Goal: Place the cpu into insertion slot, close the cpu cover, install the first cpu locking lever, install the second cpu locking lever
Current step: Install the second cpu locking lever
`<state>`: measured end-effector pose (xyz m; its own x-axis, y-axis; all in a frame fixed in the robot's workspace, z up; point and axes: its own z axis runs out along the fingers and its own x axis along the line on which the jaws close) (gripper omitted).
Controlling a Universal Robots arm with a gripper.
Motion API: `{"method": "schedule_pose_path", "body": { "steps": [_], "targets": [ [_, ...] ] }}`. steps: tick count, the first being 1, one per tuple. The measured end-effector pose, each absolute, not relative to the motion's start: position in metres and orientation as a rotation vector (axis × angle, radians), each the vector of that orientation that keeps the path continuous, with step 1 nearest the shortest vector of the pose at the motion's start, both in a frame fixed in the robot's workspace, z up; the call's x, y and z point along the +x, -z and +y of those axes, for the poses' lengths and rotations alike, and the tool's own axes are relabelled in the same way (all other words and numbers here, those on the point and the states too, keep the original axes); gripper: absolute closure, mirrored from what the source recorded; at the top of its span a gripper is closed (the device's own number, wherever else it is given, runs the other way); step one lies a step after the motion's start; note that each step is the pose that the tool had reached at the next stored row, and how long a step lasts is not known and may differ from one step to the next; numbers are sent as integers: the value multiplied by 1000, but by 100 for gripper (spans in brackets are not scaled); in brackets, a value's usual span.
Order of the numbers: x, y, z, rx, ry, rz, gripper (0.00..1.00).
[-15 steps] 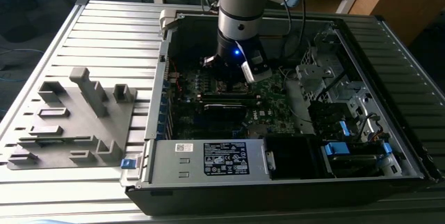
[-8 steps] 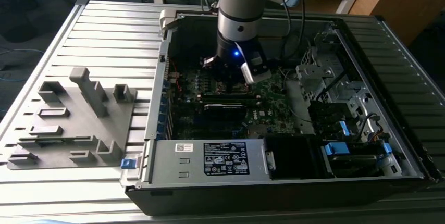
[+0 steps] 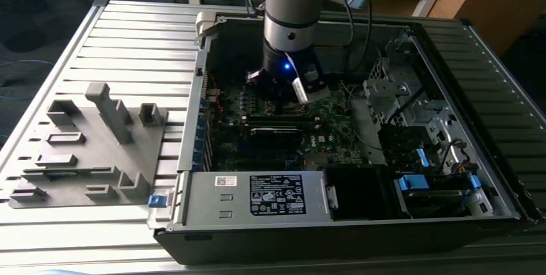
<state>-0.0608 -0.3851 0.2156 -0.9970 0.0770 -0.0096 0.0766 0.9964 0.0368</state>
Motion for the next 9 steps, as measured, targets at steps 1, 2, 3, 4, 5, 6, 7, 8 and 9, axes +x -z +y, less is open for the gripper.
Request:
{"method": "schedule_pose_path", "body": {
  "steps": [1,2,3,4,5,6,7,8,9],
  "targets": [
    [-61,-215,-385,119,-59,3128,89],
    [-62,-215,-385,117,-61,3128,89],
    [-63,-215,-385,116,-62,3128,89],
    [-64,-215,-385,115,-64,3128,89],
    [-65,-214,-385,114,-64,3128,89],
    [-65,-214,-385,113,-64,3128,89],
    [-66,-213,-385,113,-64,3128,89],
    [-66,-213,-385,113,-65,3128,89],
    [-66,-212,-384,113,-65,3128,89]
  ]
}}
